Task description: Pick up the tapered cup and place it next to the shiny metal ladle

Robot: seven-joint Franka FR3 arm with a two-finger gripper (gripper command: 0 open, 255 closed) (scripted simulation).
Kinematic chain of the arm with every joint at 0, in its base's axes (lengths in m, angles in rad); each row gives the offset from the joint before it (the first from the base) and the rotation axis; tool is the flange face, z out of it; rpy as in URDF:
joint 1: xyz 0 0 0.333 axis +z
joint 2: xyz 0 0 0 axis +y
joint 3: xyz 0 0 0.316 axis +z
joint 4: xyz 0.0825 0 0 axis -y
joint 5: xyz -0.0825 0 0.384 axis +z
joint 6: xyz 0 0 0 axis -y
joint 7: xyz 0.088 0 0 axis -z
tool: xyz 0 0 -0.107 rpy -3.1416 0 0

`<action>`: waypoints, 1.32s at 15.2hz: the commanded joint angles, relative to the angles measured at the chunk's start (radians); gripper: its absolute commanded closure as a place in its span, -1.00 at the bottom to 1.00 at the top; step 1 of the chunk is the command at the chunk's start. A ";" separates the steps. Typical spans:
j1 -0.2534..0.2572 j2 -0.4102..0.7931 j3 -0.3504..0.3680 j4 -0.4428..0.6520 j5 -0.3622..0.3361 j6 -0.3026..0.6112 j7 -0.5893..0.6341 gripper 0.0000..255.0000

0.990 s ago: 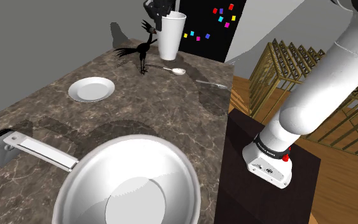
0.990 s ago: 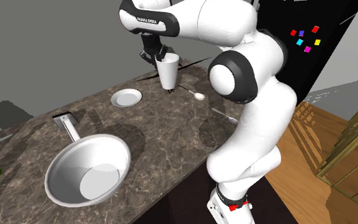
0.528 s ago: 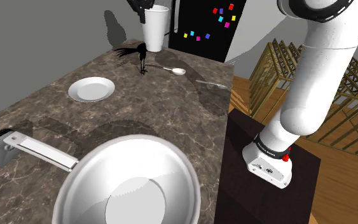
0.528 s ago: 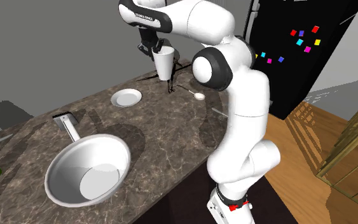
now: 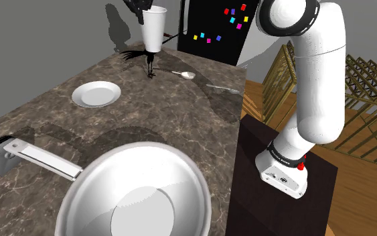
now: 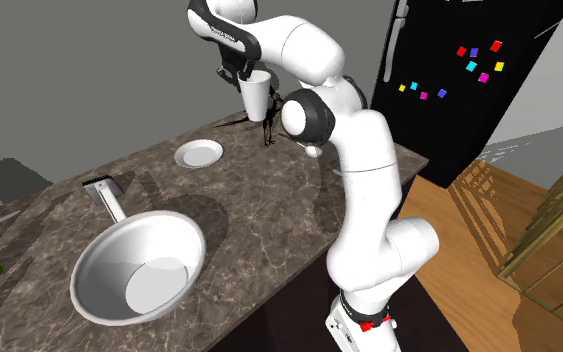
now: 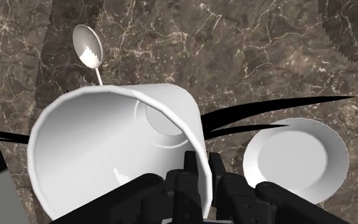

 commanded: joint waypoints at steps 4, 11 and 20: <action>-0.034 -0.044 0.007 -0.143 0.015 0.096 0.018 1.00; -0.066 -0.084 0.012 -0.304 0.026 0.215 0.039 1.00; -0.090 -0.100 0.011 -0.452 0.027 0.343 0.063 1.00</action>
